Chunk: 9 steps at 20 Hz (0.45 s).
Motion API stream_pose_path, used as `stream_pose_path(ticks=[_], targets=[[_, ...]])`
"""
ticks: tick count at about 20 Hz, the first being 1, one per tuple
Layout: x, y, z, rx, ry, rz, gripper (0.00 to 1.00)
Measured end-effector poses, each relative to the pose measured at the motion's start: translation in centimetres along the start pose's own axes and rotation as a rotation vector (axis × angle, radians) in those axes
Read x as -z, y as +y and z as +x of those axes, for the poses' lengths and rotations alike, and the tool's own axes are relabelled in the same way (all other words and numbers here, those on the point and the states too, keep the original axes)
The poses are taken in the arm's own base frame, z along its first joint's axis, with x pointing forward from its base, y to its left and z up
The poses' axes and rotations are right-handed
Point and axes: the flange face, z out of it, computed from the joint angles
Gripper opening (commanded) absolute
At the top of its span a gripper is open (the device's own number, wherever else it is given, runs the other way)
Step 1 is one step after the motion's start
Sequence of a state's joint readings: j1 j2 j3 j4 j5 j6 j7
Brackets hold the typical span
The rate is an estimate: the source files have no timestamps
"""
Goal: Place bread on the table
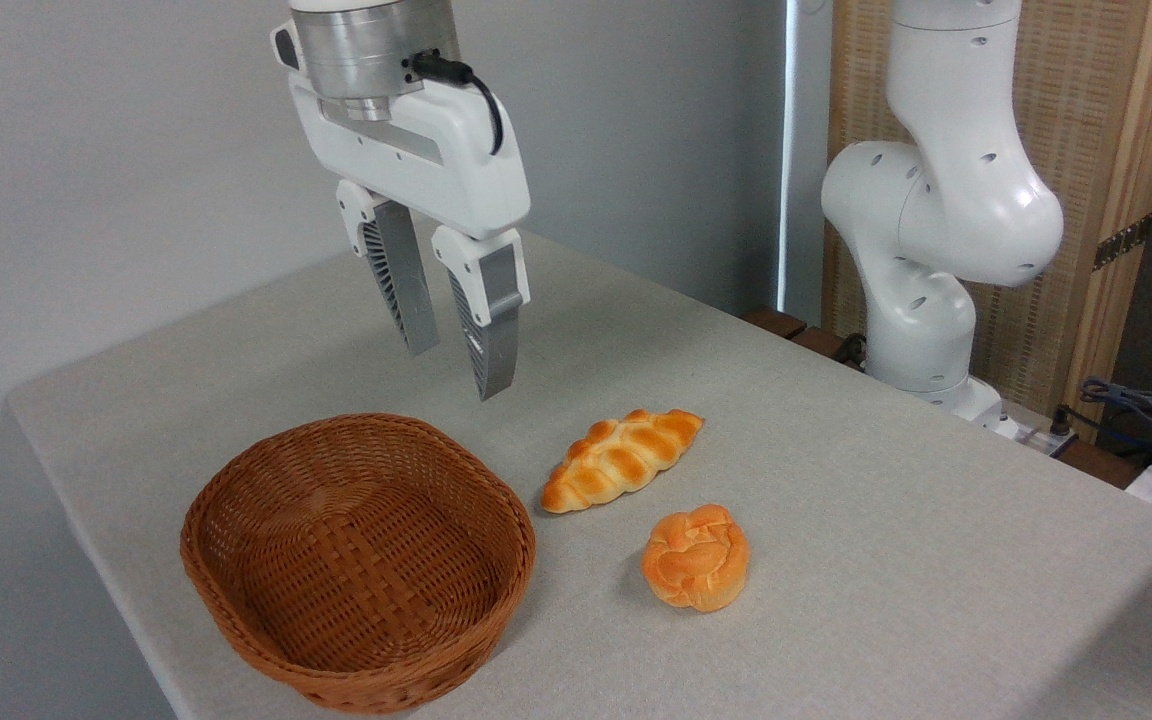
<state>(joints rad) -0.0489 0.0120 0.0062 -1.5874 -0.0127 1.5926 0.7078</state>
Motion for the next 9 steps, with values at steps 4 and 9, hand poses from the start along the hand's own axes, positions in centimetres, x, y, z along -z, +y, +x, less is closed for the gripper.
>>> stream_pose_path(ticks=[4, 9], targets=[[-0.11, 0.82, 0.83, 0.016, -0.010, 0.009, 1.00], [0.04, 0.50, 0.58, 0.025, -0.007, 0.011, 1.00]])
